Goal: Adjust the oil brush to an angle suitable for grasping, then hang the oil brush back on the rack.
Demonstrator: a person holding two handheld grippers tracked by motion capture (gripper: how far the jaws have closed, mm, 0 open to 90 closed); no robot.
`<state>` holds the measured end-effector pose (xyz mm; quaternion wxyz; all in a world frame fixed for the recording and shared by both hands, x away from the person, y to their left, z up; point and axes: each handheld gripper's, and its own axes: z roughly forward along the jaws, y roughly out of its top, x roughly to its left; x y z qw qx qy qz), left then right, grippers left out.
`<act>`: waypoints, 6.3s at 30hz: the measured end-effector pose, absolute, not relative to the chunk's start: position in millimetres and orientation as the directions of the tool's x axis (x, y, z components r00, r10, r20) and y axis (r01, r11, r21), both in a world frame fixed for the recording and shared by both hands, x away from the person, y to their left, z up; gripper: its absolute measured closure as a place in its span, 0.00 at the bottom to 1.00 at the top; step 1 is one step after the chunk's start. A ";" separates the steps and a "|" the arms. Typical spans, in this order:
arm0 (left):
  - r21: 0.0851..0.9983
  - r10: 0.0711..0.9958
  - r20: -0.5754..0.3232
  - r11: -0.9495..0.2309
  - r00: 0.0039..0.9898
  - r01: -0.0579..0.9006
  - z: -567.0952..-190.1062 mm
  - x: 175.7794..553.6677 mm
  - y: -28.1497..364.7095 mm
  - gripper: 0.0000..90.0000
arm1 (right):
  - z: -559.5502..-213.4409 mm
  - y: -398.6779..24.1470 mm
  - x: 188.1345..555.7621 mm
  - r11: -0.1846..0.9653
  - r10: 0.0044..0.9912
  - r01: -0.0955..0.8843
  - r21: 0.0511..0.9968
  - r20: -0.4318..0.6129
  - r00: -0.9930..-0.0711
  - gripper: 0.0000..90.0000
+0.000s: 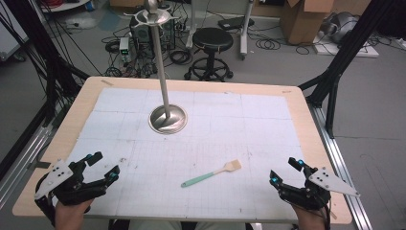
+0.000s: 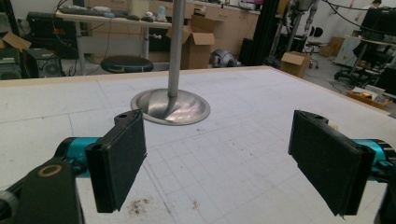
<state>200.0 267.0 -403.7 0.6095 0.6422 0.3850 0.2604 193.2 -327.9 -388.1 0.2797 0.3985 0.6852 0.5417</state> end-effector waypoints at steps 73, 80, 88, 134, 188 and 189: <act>0.970 0.808 -0.191 0.067 0.557 0.235 -412.4 205.2 271.7 0.26 | -437.1 -168.8 312.1 0.382 0.762 0.495 0.781 0.038 -0.647 0.99; 0.969 0.808 -0.198 0.076 0.554 0.236 -412.2 204.4 273.4 0.26 | -440.8 -176.8 312.2 0.421 0.779 0.527 0.738 0.003 -0.627 0.99; 0.969 0.809 -0.193 0.067 0.555 0.238 -412.4 204.6 272.4 0.26 | -441.1 -213.0 302.9 0.430 0.778 0.564 0.705 0.027 -0.627 1.00; 0.971 0.757 -0.205 0.077 0.620 0.227 -408.3 204.3 261.1 0.22 | -380.0 -325.1 199.9 0.088 0.850 0.286 0.954 0.078 -0.522 0.29; 0.975 0.740 -0.182 0.050 0.647 0.218 -410.5 206.6 254.6 0.20 | -397.0 -300.6 206.3 0.310 0.787 0.316 0.897 -0.055 -0.615 0.29; 0.975 0.741 -0.181 0.046 0.647 0.219 -410.7 206.6 254.2 0.20 | -399.8 -297.1 210.3 0.326 0.775 0.319 0.890 -0.058 -0.629 0.30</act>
